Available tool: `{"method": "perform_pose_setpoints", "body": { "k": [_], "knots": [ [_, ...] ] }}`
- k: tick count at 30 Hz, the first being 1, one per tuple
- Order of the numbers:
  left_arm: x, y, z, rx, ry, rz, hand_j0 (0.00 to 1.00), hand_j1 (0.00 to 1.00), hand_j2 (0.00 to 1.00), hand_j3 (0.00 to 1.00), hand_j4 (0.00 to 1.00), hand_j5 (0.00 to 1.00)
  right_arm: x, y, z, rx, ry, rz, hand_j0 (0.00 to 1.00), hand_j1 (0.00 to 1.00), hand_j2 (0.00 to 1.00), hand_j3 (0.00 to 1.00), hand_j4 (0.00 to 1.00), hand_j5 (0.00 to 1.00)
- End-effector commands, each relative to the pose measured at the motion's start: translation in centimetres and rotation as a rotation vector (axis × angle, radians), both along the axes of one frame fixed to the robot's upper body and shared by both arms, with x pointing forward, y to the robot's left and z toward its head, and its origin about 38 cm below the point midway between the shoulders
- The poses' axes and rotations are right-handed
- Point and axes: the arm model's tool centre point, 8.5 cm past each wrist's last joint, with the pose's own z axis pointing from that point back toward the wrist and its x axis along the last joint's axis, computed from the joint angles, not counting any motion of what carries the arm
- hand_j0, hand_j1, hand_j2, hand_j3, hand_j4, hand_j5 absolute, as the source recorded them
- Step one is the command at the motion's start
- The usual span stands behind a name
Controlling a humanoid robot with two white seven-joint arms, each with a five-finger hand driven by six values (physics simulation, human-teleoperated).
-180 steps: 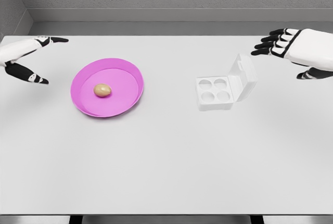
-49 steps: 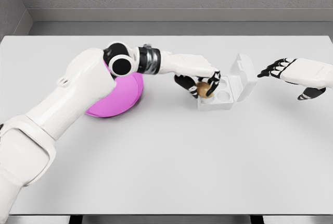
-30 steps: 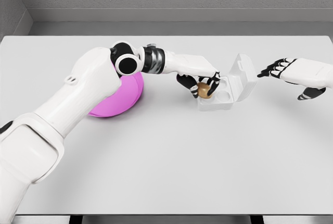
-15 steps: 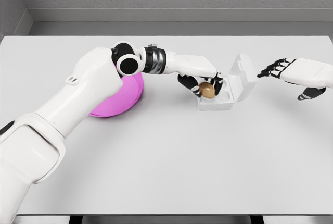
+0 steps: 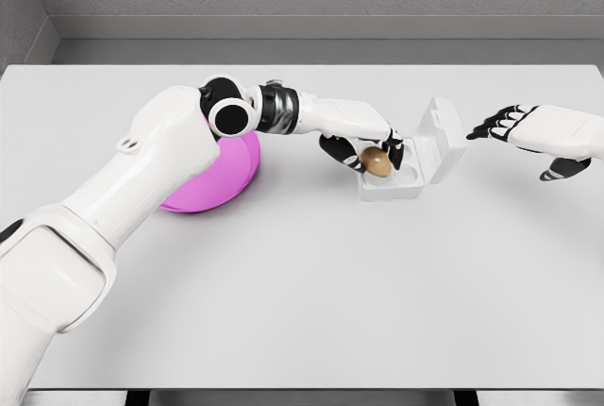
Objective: Pack egg into the box and close the box lid
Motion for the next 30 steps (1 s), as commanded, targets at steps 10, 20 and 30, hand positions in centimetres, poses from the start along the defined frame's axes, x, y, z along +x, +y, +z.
{"method": "perform_pose_setpoints", "body": {
  "k": [10,20,30],
  "knots": [
    [0.1,0.3,-0.1,-0.003,0.006,0.007,0.75,0.75,0.75,0.75,0.75,0.75,0.0,0.0,0.1,0.004,0.000,-0.003,1.00,1.00,1.00,1.00,1.00,1.00],
    [4.1,15.1,4.2,-0.194,0.062,0.280,1.00,1.00,1.00,1.00,1.00,1.00,-0.1,0.3,0.2,0.005,-0.005,0.007,1.00,1.00,1.00,1.00,1.00,1.00],
    [4.0,19.3,6.9,-0.208,-0.010,0.322,1.00,1.00,1.00,1.00,1.00,1.00,-0.9,2.9,1.2,0.001,-0.040,0.093,1.00,1.00,1.00,1.00,1.00,1.00]
  ]
}}
